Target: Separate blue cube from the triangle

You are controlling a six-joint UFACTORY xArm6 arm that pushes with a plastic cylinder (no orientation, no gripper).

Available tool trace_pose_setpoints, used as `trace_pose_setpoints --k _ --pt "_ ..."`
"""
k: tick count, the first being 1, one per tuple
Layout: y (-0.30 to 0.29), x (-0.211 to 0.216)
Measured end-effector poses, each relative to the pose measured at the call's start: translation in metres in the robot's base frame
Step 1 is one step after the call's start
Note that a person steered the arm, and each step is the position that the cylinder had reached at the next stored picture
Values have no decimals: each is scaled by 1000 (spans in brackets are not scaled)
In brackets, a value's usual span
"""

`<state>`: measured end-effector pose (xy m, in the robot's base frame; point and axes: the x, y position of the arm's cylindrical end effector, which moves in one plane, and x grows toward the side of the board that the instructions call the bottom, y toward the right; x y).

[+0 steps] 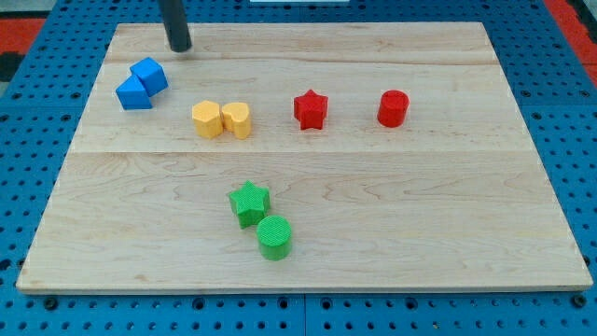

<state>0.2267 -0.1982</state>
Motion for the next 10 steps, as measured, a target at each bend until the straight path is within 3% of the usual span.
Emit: trace_pose_setpoints --k 1,2,3,4,5,6,10 --pt "-83 18" --pt "-106 81" --pt "-102 103" --pt "-96 162" --pt "-67 164" --pt "-54 122" --pt "5 59"
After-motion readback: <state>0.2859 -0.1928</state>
